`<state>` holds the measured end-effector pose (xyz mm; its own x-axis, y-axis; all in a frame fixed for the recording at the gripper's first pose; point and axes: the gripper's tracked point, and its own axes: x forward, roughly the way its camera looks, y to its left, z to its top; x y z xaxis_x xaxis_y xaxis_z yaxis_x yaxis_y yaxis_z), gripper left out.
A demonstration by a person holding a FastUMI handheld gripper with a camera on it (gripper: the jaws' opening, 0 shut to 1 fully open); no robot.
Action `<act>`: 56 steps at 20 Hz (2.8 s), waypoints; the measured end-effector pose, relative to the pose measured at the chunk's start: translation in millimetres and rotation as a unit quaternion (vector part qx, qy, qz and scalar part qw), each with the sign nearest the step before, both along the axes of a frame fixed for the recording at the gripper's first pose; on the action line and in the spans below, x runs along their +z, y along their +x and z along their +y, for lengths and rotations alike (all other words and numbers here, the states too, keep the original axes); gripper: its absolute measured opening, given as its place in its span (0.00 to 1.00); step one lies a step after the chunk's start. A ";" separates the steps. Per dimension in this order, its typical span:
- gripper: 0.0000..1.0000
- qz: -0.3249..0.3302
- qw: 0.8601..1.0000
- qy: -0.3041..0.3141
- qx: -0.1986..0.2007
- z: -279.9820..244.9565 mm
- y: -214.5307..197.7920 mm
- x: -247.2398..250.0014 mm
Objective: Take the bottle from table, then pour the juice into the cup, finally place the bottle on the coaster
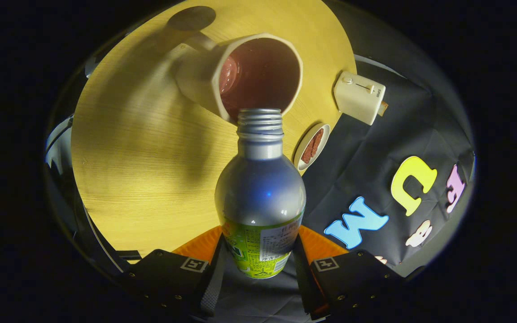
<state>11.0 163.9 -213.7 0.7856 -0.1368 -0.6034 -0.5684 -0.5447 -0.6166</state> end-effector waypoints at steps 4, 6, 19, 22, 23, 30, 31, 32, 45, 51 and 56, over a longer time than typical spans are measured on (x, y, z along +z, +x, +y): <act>0.70 0.006 0.998 0.056 -0.019 -6.3 -7.2 -8.4; 0.70 0.009 0.995 0.092 -0.034 -9.3 -9.2 -12.5; 0.71 0.080 0.923 0.325 -0.191 -22.0 -23.0 -44.8; 0.71 0.094 0.893 0.374 -0.233 -26.7 -17.8 -50.0; 0.71 0.100 0.879 0.394 -0.249 -26.5 -16.3 -50.5; 0.71 0.122 0.786 0.514 -0.320 -22.1 4.9 -45.7; 0.71 0.124 0.771 0.532 -0.327 -20.0 8.1 -44.2; 0.71 0.128 0.754 0.551 -0.333 -15.7 12.4 -43.0; 0.71 0.133 0.621 0.688 -0.350 11.4 82.0 -41.0; 0.71 0.135 0.556 0.737 -0.361 24.1 116.5 -44.6; 0.72 0.134 0.522 0.757 -0.369 34.8 146.2 -57.3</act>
